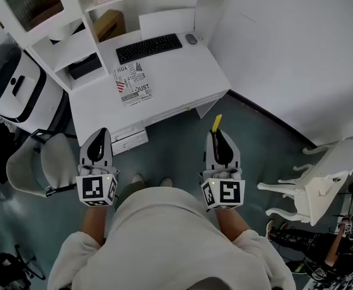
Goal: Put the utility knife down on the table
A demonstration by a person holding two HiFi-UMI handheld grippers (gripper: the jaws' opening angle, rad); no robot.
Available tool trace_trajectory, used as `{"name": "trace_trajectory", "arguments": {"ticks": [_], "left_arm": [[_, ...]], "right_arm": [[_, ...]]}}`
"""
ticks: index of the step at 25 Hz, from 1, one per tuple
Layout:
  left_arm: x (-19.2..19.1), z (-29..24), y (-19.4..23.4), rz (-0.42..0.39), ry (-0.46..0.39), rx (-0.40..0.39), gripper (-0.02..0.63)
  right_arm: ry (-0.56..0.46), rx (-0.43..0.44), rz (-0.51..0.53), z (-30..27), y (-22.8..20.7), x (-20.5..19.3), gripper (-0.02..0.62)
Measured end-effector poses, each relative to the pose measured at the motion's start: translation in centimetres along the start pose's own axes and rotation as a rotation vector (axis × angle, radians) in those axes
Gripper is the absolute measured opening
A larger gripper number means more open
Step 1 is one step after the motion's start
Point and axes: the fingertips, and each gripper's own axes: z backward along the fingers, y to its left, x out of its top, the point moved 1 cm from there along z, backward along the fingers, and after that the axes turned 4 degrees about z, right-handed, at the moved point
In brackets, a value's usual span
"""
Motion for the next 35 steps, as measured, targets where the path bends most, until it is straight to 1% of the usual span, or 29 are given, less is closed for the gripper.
{"name": "trace_trajectory", "arguments": {"ticks": [7,14,18,24,31,35], "left_arm": [[-1.1,0.4,-0.1,0.003,0.025,0.024,0.000],[-1.4,-2.2,1.3,0.008,0.012,0.025,0.000],[-1.7,-4.7,2.3,0.021,0.009,0.010,0.000],[-1.7,-9.9,4.0,0.034,0.005,-0.023,0.000],[-2.3,-15.9,7.2,0.055,0.016,-0.043,0.000],[-2.7,-19.2,8.9,0.059,0.029,-0.066,0.000]], "right_arm": [[0.008,0.028,-0.007,-0.9,0.0,-0.7,0.067],[0.020,0.039,0.004,-4.0,0.4,-1.6,0.067],[0.030,0.034,0.019,-6.4,0.6,-1.7,0.067],[0.056,0.023,0.033,-11.1,0.5,-2.1,0.067],[0.095,0.010,0.040,-17.8,0.5,-3.1,0.067],[0.137,0.004,0.045,-21.9,0.7,-4.3,0.067]]}}
